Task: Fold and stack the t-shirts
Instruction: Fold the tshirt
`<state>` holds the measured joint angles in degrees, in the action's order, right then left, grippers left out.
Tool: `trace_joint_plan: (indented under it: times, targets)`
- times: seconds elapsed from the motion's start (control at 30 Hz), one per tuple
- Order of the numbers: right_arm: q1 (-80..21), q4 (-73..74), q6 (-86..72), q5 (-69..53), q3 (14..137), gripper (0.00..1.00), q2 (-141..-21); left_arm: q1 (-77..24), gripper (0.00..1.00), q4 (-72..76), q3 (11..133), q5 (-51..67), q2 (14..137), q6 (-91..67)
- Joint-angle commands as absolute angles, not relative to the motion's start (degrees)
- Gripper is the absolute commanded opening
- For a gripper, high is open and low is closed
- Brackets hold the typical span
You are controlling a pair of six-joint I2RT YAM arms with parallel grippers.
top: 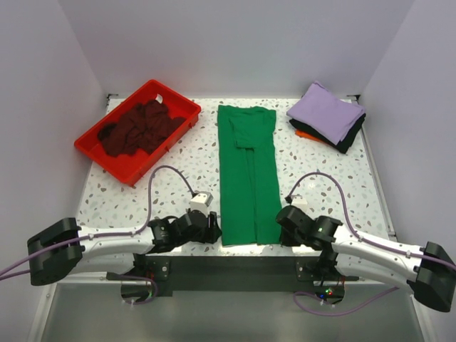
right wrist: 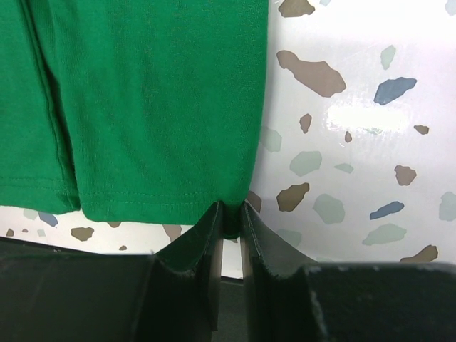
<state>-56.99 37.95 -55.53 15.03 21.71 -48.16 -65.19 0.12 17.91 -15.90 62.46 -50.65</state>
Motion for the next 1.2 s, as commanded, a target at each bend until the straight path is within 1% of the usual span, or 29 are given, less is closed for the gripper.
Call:
trace_joint_plan:
  times: [0.0, 0.17, 0.5, 0.77, 0.8, 1.03, 1.17]
  targets:
    - [-57.22, 36.39, -55.72, 14.15, 20.83, 0.18, -47.2, -67.32, 0.56, 1.76, 18.98, -16.7, 63.81, -53.35]
    - [-57.31, 35.68, -55.63, 13.71, 20.13, 0.18, -46.93, -68.64, 0.56, 2.99, 19.07, -16.35, 64.33, -54.32]
    - [-57.3, 35.16, -55.55, 13.89, 19.42, 0.17, -46.06, -71.8, 0.44, 1.5, 19.42, -17.23, 66.27, -57.48]
    - [-57.39, 35.16, -55.55, 14.06, 19.34, 0.17, -45.7, -72.25, 0.36, 1.76, 20.13, -17.49, 67.06, -57.66]
    - [-57.39, 35.16, -55.63, 14.06, 19.42, 0.17, -45.79, -72.33, 0.34, 1.76, 20.13, -17.32, 67.41, -57.74]
    - [-57.39, 35.16, -55.63, 14.15, 19.42, 0.17, -45.88, -72.77, 0.32, 2.72, 19.34, -16.44, 67.59, -58.36]
    - [-57.39, 35.33, -55.63, 14.33, 19.42, 0.16, -45.7, -72.86, 0.27, 2.9, 18.64, -15.82, 67.85, -59.24]
